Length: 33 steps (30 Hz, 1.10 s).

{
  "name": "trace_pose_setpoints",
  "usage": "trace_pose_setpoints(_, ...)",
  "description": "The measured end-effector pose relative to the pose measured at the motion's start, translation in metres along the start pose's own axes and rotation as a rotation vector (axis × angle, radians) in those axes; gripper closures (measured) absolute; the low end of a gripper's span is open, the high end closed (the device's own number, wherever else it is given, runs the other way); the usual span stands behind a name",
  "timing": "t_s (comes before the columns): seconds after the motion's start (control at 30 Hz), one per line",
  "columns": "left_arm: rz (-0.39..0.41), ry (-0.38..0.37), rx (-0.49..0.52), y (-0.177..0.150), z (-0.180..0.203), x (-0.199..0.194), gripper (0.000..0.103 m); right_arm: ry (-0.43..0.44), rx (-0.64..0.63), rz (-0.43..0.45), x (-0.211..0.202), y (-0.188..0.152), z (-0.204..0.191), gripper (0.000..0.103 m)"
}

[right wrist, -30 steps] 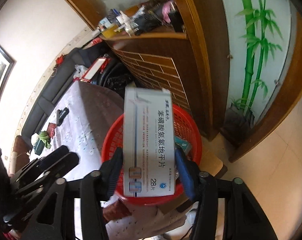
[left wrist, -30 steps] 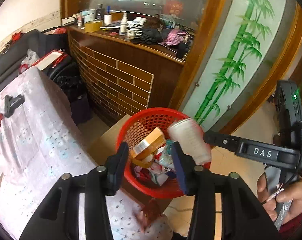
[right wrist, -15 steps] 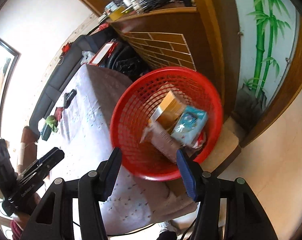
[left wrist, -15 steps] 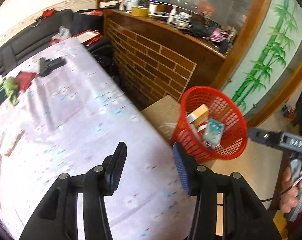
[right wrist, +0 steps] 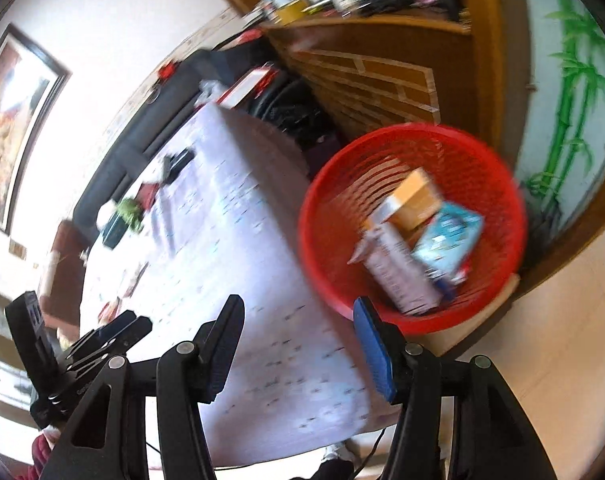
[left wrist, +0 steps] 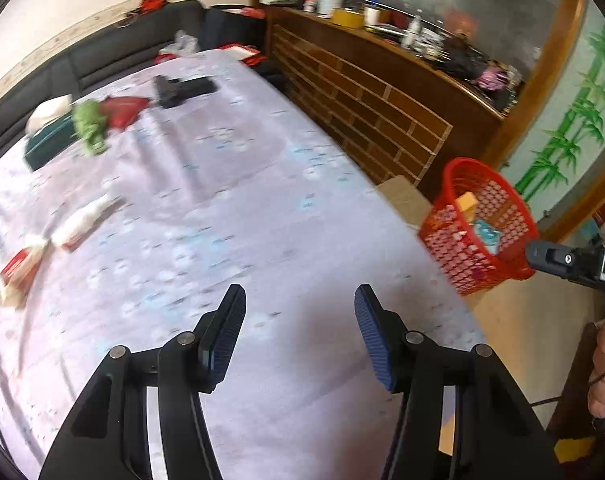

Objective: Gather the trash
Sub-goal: 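Open both grippers to drop the snack packet and medicine box into the basket, then move both grippers back over the table toward the remaining items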

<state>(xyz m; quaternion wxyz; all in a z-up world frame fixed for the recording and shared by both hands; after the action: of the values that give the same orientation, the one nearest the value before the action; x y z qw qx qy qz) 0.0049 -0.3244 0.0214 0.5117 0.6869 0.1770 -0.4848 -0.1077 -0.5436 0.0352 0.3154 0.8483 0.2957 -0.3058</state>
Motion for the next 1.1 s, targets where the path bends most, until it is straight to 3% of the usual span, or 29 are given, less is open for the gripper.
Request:
trace_pose_setpoints(0.53,0.009,0.241,-0.28,-0.043,-0.221,-0.023,0.046,0.092,-0.248,-0.214,0.106,-0.049,-0.149,0.042)
trace_pose_setpoints(0.73,0.014,0.323,-0.275,-0.052,-0.282,-0.027,0.035,0.097,-0.293,-0.275,0.143,-0.073,-0.189,0.042)
trace_pose_setpoints(0.9,0.015,0.368,-0.229,-0.036,-0.329,-0.015,0.028,0.093,-0.302,-0.308,0.16,-0.094,-0.206,0.042)
trace_pose_setpoints(1.1,-0.095,0.364,-0.078,-0.023,-0.352,0.041,0.028,0.052,-0.284,-0.303,0.163,-0.104,-0.208,0.042)
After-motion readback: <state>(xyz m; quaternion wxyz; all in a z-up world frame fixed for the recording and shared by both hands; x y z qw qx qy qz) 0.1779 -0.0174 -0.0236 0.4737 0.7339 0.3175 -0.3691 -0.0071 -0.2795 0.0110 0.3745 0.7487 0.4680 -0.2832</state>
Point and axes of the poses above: each gripper's, at about its wrist camera, not at the fingertips, and x roughly the way its jaws point, z to its right, y to its top, the point moved 9 cm from there along x, roughly the way its jaws point, and after that the axes turned 8 degrees about y, right-handed, at the moved point
